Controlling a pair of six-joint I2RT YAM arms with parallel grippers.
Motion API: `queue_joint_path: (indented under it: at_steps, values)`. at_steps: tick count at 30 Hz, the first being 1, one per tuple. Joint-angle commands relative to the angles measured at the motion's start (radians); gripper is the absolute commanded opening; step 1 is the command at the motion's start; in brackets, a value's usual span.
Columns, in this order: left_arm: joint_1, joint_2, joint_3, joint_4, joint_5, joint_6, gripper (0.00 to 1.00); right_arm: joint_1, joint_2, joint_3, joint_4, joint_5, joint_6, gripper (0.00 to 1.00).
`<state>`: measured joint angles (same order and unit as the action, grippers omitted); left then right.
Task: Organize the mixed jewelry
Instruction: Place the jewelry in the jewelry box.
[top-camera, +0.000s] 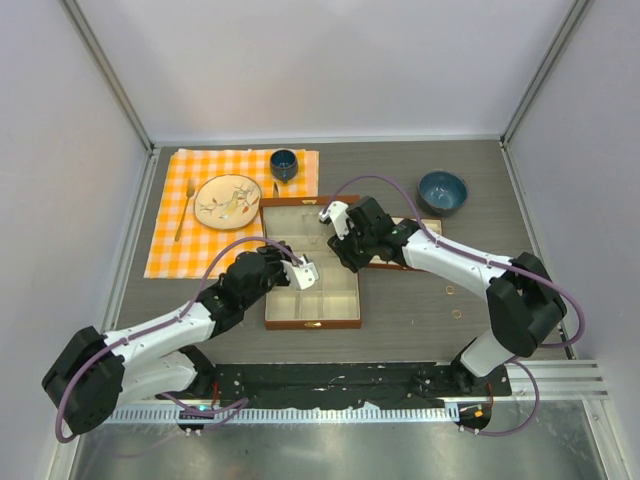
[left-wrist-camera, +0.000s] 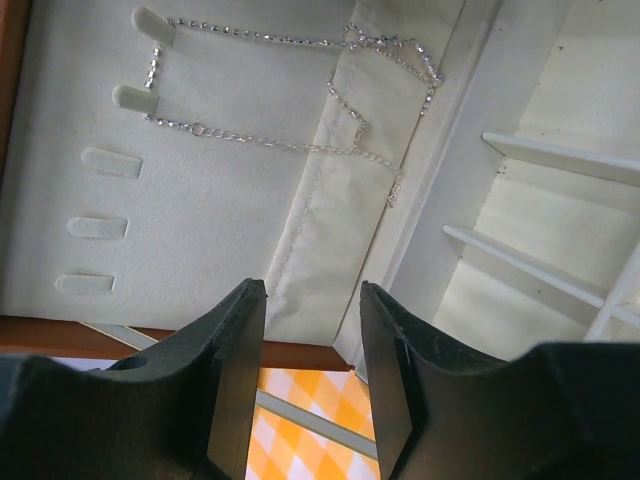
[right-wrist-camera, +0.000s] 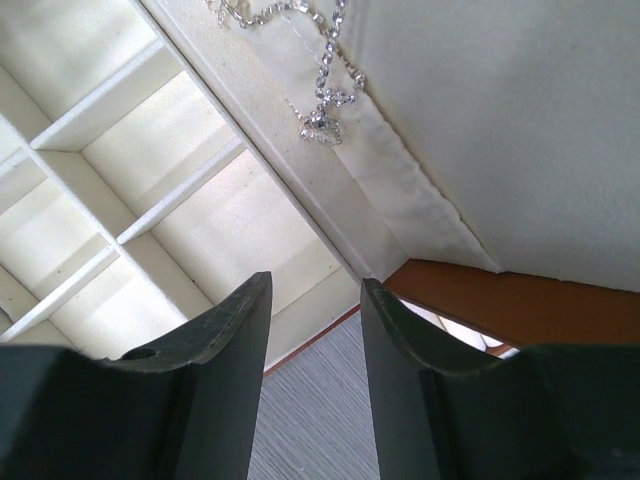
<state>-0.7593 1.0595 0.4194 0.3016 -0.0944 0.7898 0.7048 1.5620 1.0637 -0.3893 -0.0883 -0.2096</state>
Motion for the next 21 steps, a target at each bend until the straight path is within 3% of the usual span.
queue_joint_path:
  at_steps: [1,21]
  values:
    - [0.002,0.006,0.028,0.073,-0.008,0.023,0.47,-0.001,-0.063,0.021,0.033,-0.005,0.012,0.47]
    - [0.052,0.174,0.036,0.226,-0.030,0.111,0.47,-0.004,-0.068,0.004,0.037,-0.036,0.015,0.47]
